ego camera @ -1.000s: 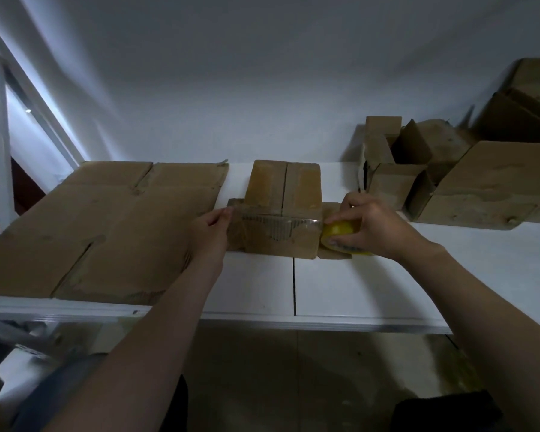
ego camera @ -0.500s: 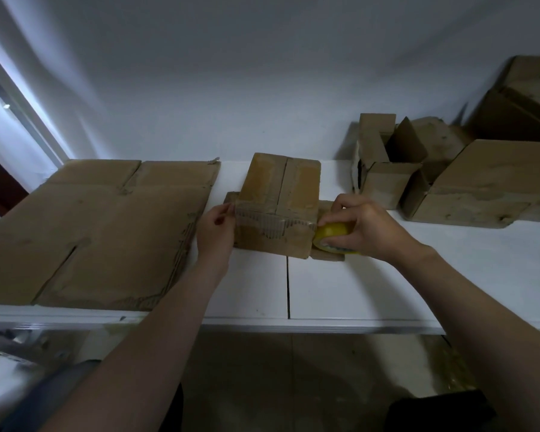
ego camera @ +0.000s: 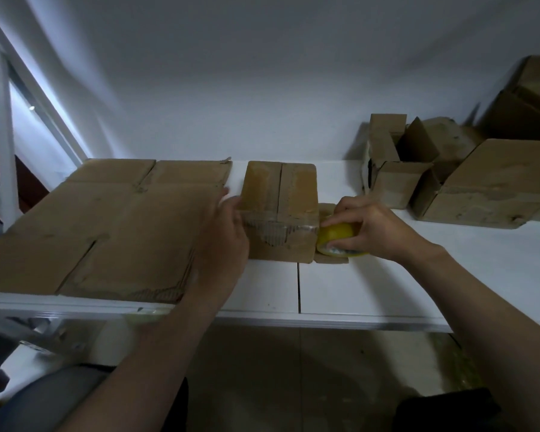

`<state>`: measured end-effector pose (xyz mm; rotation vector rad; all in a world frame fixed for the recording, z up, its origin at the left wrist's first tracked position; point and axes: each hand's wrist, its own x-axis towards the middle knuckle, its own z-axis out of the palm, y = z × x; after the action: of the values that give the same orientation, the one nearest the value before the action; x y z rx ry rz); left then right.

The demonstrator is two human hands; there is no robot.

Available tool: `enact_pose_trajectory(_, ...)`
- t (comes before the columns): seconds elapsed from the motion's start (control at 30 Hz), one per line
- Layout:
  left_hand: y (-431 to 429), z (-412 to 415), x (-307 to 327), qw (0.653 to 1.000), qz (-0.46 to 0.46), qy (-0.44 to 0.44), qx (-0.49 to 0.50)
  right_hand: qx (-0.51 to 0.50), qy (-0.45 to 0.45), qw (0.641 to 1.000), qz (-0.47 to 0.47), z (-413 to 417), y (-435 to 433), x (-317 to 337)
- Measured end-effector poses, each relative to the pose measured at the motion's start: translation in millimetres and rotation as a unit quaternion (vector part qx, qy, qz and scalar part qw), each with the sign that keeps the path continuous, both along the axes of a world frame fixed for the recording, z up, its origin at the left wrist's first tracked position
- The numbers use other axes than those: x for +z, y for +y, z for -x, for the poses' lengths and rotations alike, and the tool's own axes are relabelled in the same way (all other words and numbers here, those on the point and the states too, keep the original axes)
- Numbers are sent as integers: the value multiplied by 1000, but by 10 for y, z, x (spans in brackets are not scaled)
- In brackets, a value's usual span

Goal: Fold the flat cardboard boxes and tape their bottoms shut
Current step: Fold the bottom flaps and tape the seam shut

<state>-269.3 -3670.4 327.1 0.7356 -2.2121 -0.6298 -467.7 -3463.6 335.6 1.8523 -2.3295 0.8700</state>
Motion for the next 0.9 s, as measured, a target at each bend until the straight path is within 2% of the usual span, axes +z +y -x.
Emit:
enact_pose_trajectory(0.07, 251, 46, 33, 981, 136, -26, -135, 1, 4, 1000, 2, -13, -16, 4)
enact_pose_trajectory(0.1, 376, 84, 15, 962, 174, -65, -201, 5, 6, 1000, 4, -25, -25, 7)
enact_pose_trajectory(0.17, 582, 161, -26, 935, 192, -157, -253, 24, 17, 1000, 11, -45, -38, 3)
enact_pose_trajectory(0.3, 665, 279, -19, 920, 210, -256, -210, 16, 14, 1000, 16, -46, -38, 3)
enact_pose_trajectory(0.57, 430, 204, 202, 899, 156, -377, -161, -5, -9, 1000, 5, 3, -24, 24)
enact_pose_trajectory(0.7, 130, 96, 211, 901, 134, -393, -123, -9, -18, 1000, 0, 25, -52, 6)
enact_pose_trajectory(0.9, -100, 117, 184, 919, 76, -363, -135, -23, -30, 999, -1, 12, -44, 15)
